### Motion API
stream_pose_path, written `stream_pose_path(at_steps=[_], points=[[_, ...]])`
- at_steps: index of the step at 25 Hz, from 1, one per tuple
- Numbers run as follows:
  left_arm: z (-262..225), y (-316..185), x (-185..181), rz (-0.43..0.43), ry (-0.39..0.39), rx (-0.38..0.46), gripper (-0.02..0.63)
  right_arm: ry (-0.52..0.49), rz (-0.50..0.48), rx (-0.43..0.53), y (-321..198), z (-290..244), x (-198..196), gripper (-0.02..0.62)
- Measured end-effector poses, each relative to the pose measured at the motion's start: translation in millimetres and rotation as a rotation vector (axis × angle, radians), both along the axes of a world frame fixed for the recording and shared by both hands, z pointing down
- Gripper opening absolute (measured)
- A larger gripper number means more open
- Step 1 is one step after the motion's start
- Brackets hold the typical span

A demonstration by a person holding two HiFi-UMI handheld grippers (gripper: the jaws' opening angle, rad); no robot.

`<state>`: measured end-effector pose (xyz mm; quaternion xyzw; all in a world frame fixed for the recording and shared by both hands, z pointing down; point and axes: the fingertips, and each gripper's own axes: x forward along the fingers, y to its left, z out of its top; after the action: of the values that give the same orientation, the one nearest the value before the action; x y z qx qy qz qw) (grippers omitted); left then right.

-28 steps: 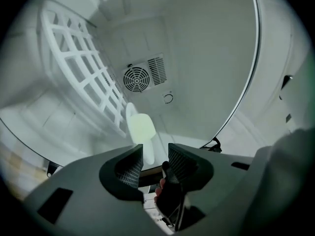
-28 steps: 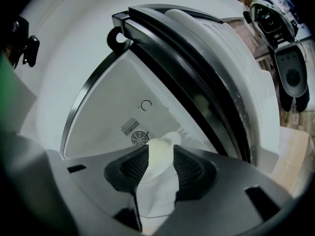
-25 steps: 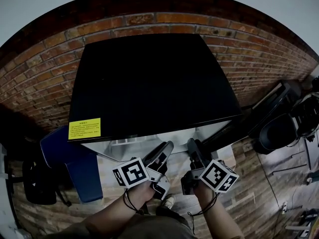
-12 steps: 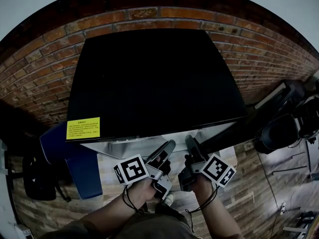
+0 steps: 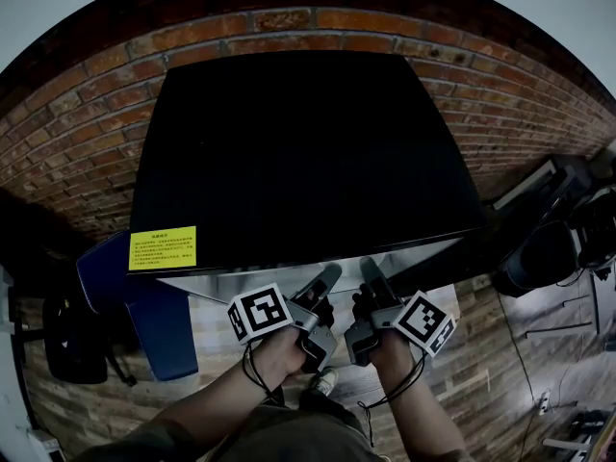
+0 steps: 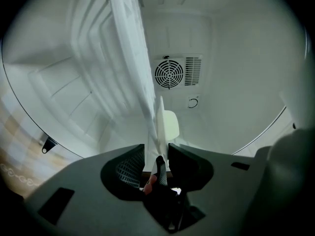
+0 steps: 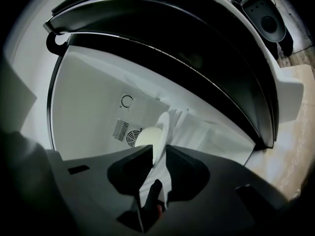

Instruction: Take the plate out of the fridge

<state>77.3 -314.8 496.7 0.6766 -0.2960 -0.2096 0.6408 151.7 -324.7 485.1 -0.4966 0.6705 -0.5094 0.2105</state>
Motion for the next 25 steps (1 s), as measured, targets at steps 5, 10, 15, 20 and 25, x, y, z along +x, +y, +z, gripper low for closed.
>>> stream_pose_path(at_steps=[5, 10, 15, 20, 25], points=[[0.4, -6.4, 5.0, -0.003, 0.03, -0.025, 0.149, -0.03, 0.015, -0.011, 0.3, -0.4, 0.5, 0.071], [-2.4, -10.5, 8.3, -0.002, 0.046, -0.034, 0.141, -0.09, 0.038, -0.029, 1.5, 0.6, -0.6, 0.06], [-4.0, -7.7, 5.0, -0.004, 0.024, -0.027, 0.095, -0.121, 0.05, -0.03, 6.9, -1.8, -4.3, 0.051], [-7.9, -0.4, 4.6, 0.006, 0.006, -0.017, 0.043, -0.138, 0.057, -0.036, 14.6, -3.6, -5.0, 0.041], [-8.1, 11.3, 0.8, 0.011, 0.002, -0.03, 0.038, -0.167, 0.058, -0.054, 25.4, -4.2, -8.7, 0.037]])
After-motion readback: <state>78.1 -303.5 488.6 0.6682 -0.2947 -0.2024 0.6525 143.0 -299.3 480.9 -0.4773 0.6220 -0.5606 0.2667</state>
